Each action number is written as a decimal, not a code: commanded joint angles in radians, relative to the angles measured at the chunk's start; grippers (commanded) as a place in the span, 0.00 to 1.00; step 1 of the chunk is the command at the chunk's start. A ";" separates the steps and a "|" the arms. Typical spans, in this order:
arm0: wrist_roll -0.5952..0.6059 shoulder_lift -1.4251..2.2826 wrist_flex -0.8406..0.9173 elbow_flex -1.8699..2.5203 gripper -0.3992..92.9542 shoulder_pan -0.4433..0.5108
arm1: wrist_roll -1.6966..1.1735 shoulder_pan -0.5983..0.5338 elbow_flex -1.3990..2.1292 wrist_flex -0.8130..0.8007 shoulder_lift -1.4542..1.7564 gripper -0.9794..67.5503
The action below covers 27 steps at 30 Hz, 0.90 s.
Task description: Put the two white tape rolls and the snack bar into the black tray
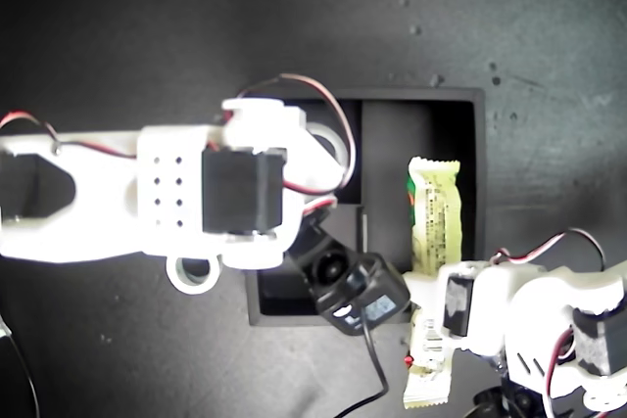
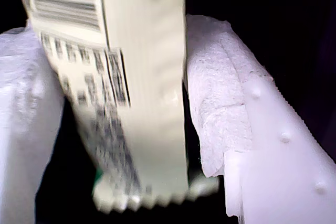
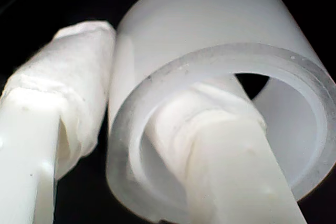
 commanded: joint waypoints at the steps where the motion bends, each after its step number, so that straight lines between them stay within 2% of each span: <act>1: -0.017 0.034 0.020 0.025 0.08 -0.008 | -0.061 0.000 -0.048 0.057 0.009 0.39; 3: -0.017 0.048 0.020 0.046 0.10 -0.008 | -0.060 0.006 -0.051 0.100 0.009 0.43; 7: 0.000 0.074 0.020 0.049 0.13 0.002 | -0.055 0.026 -0.091 0.210 0.009 0.45; 10: 0.018 0.123 0.020 0.055 0.14 0.003 | -0.058 0.041 -0.201 0.325 0.009 0.44; 13: 0.032 0.265 0.020 0.133 0.14 0.008 | -0.063 0.057 -0.196 0.331 0.095 0.40; 18: 0.006 0.598 0.020 0.388 0.14 0.066 | -0.003 0.080 -0.135 0.331 0.264 0.24; 23: -0.137 0.847 0.017 0.712 0.14 0.206 | 0.184 0.129 0.094 0.331 0.495 0.02; 27: -0.314 0.983 -0.066 1.006 0.14 0.339 | 0.322 0.152 0.307 0.330 0.672 0.01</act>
